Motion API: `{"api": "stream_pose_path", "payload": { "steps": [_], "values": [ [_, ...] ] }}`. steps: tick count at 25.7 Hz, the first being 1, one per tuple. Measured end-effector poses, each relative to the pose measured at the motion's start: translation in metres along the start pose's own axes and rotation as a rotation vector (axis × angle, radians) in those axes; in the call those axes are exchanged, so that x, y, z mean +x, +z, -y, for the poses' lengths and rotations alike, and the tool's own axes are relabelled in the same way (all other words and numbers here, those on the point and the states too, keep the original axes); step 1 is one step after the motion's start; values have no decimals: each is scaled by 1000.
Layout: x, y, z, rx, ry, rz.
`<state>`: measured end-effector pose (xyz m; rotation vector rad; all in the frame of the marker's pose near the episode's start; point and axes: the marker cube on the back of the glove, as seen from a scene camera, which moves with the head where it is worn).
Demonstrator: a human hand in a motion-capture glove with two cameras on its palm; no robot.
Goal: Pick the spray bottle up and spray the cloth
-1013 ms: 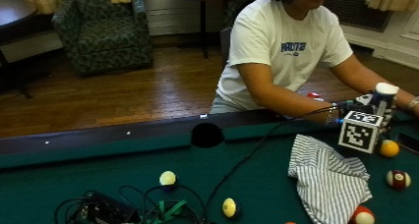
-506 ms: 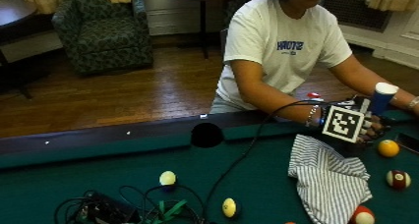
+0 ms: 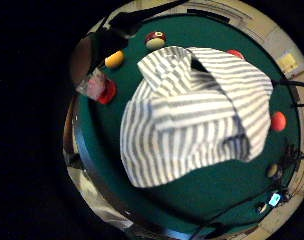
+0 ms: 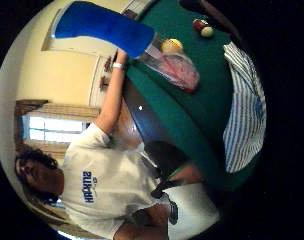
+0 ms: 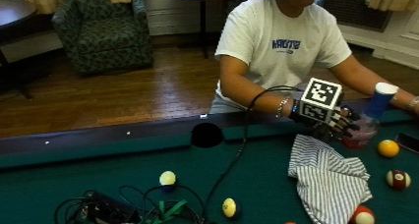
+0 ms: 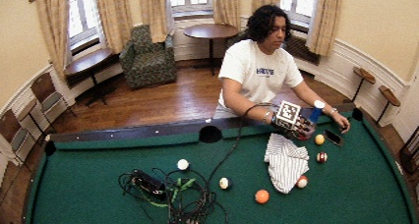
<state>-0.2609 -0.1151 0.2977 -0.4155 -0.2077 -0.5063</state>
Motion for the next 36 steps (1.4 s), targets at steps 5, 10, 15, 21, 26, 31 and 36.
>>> {"api": "stream_pose_path", "payload": {
  "steps": [5,10,15,21,26,31,36],
  "values": [
    [1,-17,-31,-14,-16,-88],
    [2,-38,-62,-1,-30,-183],
    [9,-68,-91,24,-28,-275],
    [23,-96,-107,61,14,-310],
    [26,-106,-108,77,40,-295],
    [27,-112,-108,81,50,-303],
    [32,-120,-107,89,54,-327]
  ]
}}
